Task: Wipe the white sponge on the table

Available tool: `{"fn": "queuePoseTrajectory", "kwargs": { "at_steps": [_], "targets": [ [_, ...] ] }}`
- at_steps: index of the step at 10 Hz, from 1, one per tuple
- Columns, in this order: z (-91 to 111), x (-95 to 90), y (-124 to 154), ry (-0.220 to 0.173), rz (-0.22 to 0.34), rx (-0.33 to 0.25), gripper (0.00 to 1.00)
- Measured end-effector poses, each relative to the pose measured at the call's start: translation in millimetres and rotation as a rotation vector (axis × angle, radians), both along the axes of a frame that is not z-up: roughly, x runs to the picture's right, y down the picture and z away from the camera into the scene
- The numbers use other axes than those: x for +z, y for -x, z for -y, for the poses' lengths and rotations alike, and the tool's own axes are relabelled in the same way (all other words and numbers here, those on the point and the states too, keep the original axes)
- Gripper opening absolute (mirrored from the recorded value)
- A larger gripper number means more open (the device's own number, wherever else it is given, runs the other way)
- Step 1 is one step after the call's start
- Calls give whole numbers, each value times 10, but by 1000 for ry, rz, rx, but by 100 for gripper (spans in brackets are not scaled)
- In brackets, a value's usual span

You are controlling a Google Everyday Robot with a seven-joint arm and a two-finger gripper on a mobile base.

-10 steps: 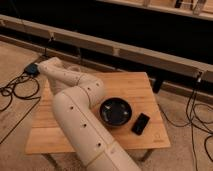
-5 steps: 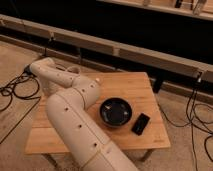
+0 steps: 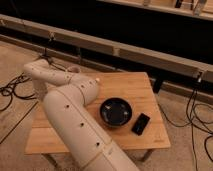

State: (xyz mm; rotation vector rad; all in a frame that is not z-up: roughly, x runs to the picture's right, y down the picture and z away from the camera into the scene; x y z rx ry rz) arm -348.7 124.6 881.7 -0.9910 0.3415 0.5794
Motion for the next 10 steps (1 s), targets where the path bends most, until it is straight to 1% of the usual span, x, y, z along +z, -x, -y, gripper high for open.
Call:
{"fn": "queuePoseTrajectory", "kwargs": {
  "at_steps": [2,5,7,9,10],
  "targets": [
    [-183,-129,-70,36,12,-28,0],
    [-361,-286,-260,78,-5,-41,0],
    [-415,-321,-455,92,-37,-38,0],
    [-445,-289,-768,100,-98,-33,0],
    [-450,-266,-869,99,-118,-33,0]
  ]
}}
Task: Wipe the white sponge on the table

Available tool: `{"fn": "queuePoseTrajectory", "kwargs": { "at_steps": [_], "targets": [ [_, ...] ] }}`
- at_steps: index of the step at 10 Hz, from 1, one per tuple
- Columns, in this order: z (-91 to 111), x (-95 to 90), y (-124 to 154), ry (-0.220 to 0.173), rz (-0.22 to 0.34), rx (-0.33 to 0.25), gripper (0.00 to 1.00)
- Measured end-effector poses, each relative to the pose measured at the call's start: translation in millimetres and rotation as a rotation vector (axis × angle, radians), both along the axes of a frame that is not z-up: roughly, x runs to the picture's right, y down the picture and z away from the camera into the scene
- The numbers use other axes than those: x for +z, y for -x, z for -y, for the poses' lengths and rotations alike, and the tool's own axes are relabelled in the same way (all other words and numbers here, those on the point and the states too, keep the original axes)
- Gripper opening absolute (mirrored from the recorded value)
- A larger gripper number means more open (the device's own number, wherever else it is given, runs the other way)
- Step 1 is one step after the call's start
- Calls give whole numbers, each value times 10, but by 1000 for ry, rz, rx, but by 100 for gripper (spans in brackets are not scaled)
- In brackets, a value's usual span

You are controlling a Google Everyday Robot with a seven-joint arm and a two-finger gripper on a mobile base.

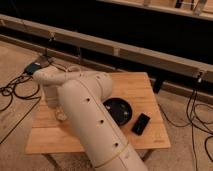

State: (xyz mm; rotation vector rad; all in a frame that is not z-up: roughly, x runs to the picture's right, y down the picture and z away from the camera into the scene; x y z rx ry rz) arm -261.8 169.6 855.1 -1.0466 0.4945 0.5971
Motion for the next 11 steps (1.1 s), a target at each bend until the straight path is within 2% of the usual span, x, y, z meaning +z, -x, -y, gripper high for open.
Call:
{"fn": "queuePoseTrajectory", "kwargs": {
  "at_steps": [3,6,9,11],
  "targets": [
    [61,152,-370,-20,-89,8,0],
    [231,343,-639,-56,-169,29,0],
    [413,569,-655,-101,-206,61,0],
    [518,677,-537,-125,-201,79,0]
  ]
}}
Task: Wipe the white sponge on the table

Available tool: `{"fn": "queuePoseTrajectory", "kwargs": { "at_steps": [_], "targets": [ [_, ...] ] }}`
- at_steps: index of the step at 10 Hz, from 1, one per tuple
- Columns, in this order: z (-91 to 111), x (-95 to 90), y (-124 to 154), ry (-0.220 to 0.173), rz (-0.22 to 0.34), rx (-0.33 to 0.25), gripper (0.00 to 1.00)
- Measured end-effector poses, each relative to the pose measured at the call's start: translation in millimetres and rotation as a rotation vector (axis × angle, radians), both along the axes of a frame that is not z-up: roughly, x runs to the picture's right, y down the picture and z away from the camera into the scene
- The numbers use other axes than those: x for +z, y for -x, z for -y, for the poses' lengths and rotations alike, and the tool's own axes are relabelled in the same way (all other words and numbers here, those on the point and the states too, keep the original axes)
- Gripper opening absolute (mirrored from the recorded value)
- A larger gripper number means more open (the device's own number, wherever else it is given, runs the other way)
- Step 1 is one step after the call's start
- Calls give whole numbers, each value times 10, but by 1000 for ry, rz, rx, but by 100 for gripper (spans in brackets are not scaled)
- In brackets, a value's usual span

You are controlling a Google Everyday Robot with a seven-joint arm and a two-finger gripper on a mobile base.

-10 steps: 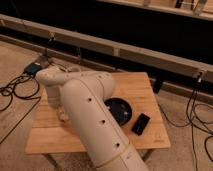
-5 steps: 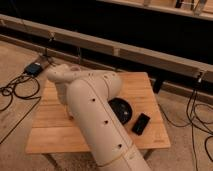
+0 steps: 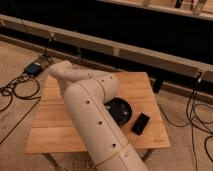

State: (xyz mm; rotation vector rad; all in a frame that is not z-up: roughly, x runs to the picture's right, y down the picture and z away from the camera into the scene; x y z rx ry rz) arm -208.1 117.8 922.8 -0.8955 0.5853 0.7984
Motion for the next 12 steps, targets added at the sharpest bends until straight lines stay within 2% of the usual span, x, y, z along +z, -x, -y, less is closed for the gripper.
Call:
{"fn": "queuePoseTrajectory", "kwargs": {
  "at_steps": [3,5,7,9,10,11,12],
  "targets": [
    [91,37,299,-22,38,8,0],
    [91,-15,532,-19,79,9,0],
    [51,-52,641,-13,99,-1,0],
    [3,-61,646,3,101,13,14],
    [-25,-93,662,19,111,44,26],
    [-41,-109,678,26,118,56,32],
    [-44,-111,682,27,117,56,33]
  ]
}}
